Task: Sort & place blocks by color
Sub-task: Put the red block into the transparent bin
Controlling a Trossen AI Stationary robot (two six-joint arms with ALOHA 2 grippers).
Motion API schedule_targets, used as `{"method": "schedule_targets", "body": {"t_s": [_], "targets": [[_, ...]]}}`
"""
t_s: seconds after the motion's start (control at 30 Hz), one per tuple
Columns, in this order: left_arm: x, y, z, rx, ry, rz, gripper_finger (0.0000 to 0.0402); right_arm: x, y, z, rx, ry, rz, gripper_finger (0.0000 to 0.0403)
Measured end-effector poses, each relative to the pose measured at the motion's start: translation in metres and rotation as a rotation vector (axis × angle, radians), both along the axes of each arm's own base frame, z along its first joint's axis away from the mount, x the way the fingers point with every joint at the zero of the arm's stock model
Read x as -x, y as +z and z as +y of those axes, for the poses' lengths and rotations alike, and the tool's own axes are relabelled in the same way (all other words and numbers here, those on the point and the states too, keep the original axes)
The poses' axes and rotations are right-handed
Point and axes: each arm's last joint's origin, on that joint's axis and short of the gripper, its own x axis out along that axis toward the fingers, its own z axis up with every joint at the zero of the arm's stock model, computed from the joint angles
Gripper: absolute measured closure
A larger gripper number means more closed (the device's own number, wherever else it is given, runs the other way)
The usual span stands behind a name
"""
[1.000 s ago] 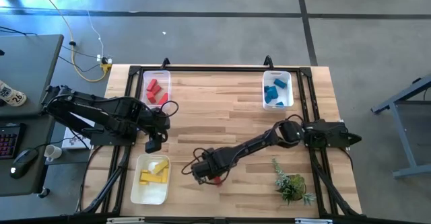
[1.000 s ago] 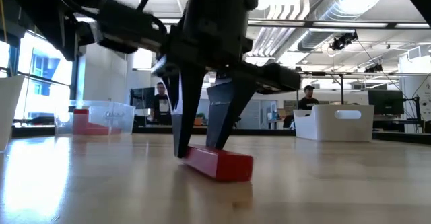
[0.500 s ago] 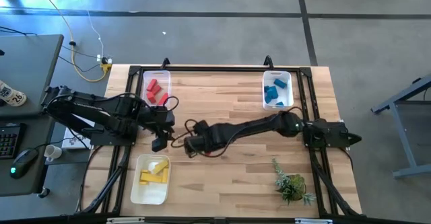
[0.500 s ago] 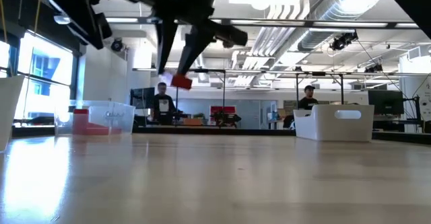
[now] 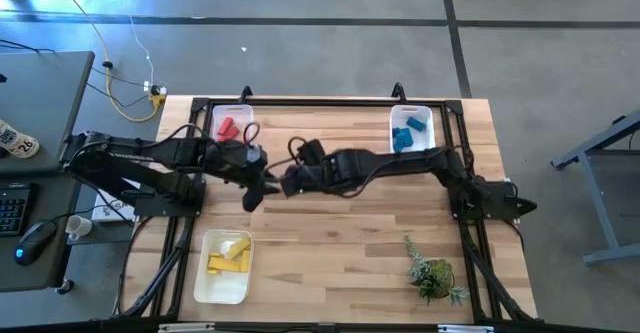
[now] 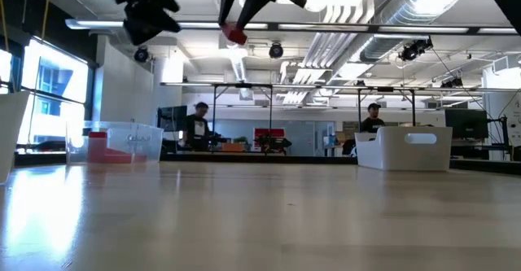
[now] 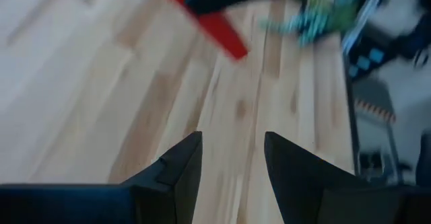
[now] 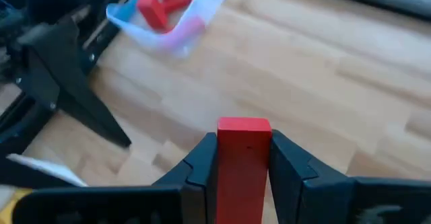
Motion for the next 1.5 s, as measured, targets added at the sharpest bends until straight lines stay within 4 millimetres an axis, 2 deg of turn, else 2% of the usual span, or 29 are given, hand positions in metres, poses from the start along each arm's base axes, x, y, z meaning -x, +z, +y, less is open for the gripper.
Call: {"method": "schedule_targets", "body": {"t_s": [0.23,0.5,0.7,0.87,1.03,1.23,1.5], "targets": [[-0.008,0.014,0.013,-0.033,0.076,-0.174,0.0255,0.001,0.022,-0.021,0.075,0.096,-0.045,0.0329],[-0.007,0.017,0.025,-0.037,0.12,-0.202,0.0255,0.008,0.053,-0.042,0.106,0.279,-0.1,0.0329],[-0.009,0.023,0.027,-0.069,-0.057,-0.281,0.0255,0.019,0.073,-0.056,0.096,0.406,-0.138,0.0329],[-0.012,0.03,0.025,-0.149,-0.173,-0.372,0.0255,0.021,0.082,-0.062,0.089,0.548,-0.176,0.0329],[-0.012,0.03,0.029,-0.15,-0.128,-0.366,0.0247,0.025,0.088,-0.068,0.057,0.638,-0.209,0.0329],[-0.011,0.032,0.037,-0.12,-0.065,-0.385,0.0209,0.028,0.098,-0.069,0.092,0.681,-0.258,0.0329],[-0.012,0.038,0.042,-0.111,-0.051,-0.453,0.0175,0.027,0.1,-0.069,0.12,0.698,-0.268,0.0329]]}}
